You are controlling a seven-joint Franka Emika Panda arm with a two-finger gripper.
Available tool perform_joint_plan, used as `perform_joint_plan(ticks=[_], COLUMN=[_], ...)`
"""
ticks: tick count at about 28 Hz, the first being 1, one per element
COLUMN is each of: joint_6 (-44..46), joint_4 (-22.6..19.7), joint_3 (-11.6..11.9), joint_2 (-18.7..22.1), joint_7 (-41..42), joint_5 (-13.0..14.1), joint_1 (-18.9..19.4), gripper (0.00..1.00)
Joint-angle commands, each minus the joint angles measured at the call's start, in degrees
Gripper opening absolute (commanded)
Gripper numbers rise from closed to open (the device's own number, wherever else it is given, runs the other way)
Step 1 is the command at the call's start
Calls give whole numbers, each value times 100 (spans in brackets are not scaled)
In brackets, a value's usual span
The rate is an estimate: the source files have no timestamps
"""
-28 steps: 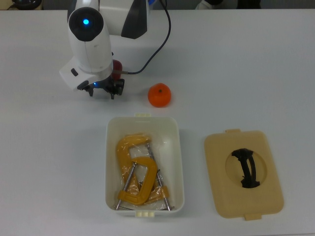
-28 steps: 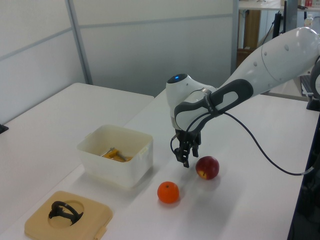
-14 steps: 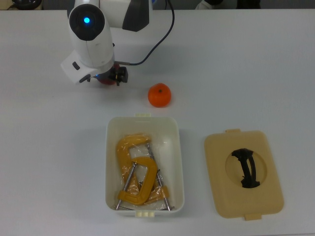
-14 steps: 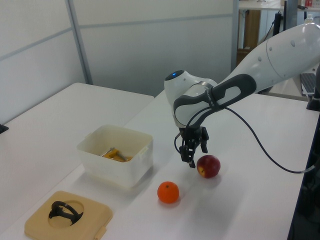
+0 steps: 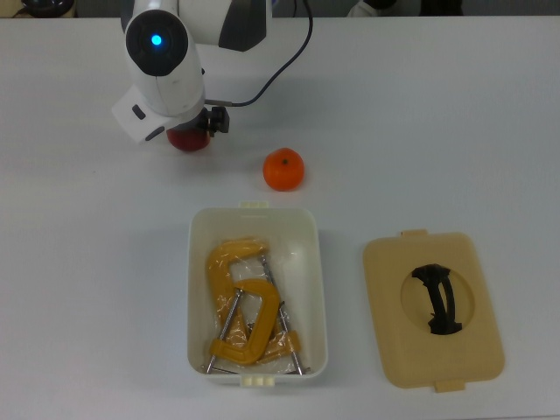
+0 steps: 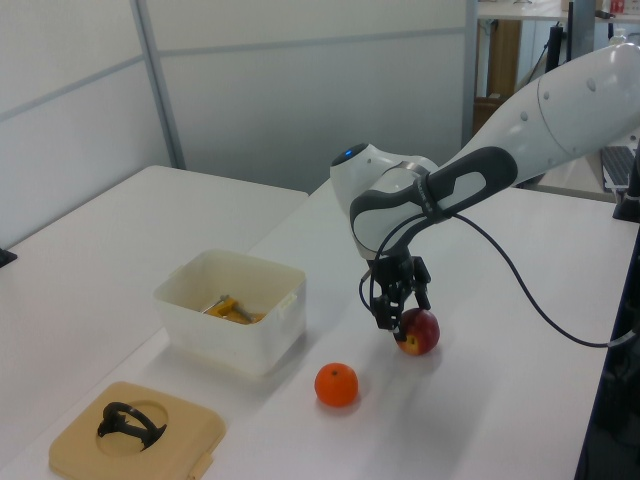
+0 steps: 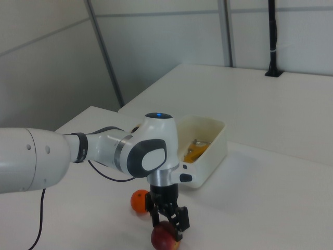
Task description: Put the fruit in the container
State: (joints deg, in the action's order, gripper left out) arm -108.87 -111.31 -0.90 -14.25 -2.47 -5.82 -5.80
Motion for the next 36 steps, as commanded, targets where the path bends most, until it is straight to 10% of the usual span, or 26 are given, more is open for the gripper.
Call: perform_joint_plan(ticks=[1,5,11,16,26,29,36], joint_6=[-11,6,68,25,-2593,-3061,-3026], joint_4=[-330,-295,591,1576,1656,1656,1639], joint_3=[-6,-7,2,-7,-384,-420,-420], joint_2=[106,115,221,203,-148,-254,-245], joint_7=[115,124,107,54,-210,-411,-1089], joint_5=[-165,-191,-95,133,204,195,204], joint_1=[18,18,-9,26,132,141,211], gripper=[96,45,27,30,39,100,100])
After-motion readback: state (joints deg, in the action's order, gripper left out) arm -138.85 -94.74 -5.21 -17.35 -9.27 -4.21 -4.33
